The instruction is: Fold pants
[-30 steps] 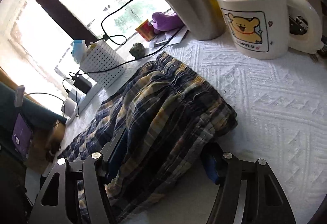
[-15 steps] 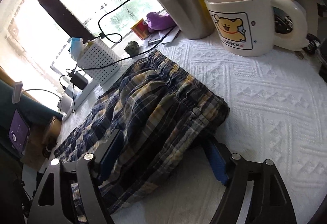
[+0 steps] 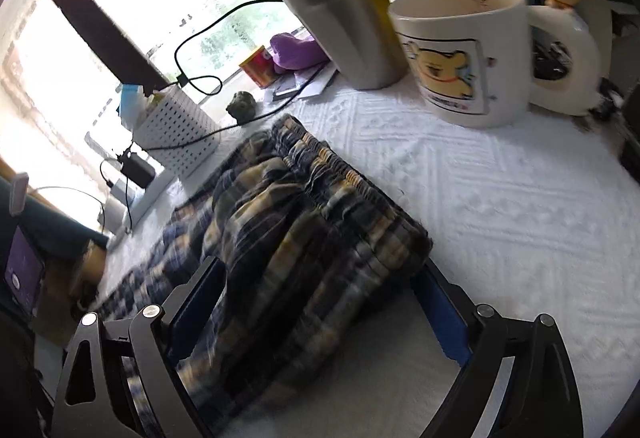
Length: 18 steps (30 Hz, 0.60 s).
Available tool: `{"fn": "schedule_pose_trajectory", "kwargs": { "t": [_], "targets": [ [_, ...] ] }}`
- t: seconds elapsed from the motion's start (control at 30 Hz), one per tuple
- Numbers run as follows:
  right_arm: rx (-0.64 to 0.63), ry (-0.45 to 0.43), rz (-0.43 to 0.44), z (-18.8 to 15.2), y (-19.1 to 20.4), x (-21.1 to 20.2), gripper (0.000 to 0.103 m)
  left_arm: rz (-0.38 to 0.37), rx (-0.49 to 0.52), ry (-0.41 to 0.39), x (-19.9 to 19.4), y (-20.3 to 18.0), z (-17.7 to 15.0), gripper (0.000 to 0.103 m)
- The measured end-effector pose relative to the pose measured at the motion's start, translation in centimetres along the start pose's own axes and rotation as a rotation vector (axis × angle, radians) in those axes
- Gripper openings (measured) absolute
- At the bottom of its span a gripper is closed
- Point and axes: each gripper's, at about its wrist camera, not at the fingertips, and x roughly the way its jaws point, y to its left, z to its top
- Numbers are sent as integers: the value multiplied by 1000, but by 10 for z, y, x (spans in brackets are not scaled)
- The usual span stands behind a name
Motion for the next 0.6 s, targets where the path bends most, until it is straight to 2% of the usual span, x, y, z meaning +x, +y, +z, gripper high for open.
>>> {"fn": "schedule_pose_trajectory", "kwargs": {
  "t": [0.17,0.23,0.27,0.3,0.4,0.6],
  "targets": [
    [81,-32,62,12,-4,14,95,21,-18,2,-1,7,0,51],
    [98,-21,79,14,-5,20,76,27,-21,5,0,8,0,51],
    [113,6,98,13,-6,27,52,28,-21,6,0,8,0,51],
    [128,18,119,12,-7,32,43,29,-20,6,0,8,0,51],
    [110,14,136,10,-3,32,36,27,-15,-2,-3,5,0,51],
    [59,-7,141,9,9,19,33,23,-11,-17,-10,2,-1,51]
  ]
}}
